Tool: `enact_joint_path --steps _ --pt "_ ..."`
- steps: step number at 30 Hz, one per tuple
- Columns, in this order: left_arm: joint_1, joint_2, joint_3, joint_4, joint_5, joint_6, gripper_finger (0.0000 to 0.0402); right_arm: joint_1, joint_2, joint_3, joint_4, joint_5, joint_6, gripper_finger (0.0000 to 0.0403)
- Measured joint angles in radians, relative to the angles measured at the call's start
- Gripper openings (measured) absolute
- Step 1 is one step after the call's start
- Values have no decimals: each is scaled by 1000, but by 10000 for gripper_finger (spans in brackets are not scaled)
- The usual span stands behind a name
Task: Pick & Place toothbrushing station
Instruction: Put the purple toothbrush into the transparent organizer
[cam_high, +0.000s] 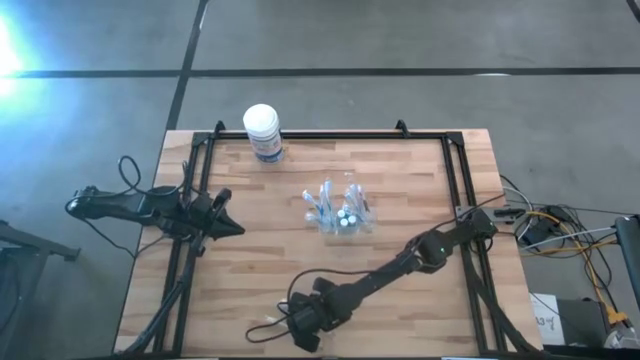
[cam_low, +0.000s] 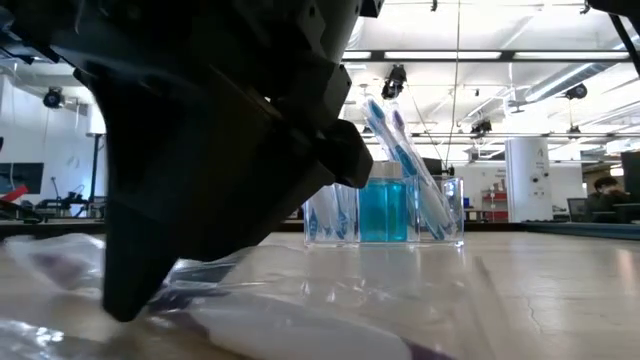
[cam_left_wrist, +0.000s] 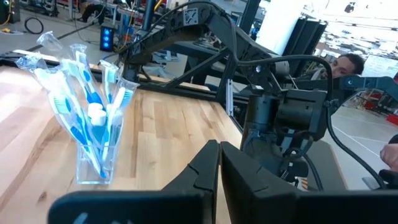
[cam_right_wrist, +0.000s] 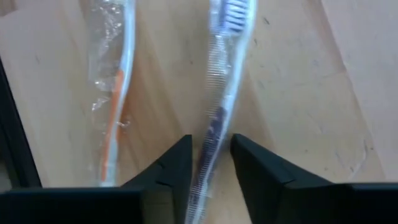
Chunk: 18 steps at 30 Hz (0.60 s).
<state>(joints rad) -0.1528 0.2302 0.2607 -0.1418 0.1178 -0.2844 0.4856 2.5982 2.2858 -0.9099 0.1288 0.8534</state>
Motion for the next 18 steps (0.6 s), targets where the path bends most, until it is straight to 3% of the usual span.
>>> enact_joint_path --steps 7,12,18 --pt "0 0 0 -1 -3 0 18 -14 -2 -2 -11 -1 -23 23" --pt "0 0 0 -1 -3 0 21 -16 -16 -3 -27 22 -42 17" --pt "0 0 -2 -1 -3 -4 21 -11 -94 -9 -98 181 -82 15"
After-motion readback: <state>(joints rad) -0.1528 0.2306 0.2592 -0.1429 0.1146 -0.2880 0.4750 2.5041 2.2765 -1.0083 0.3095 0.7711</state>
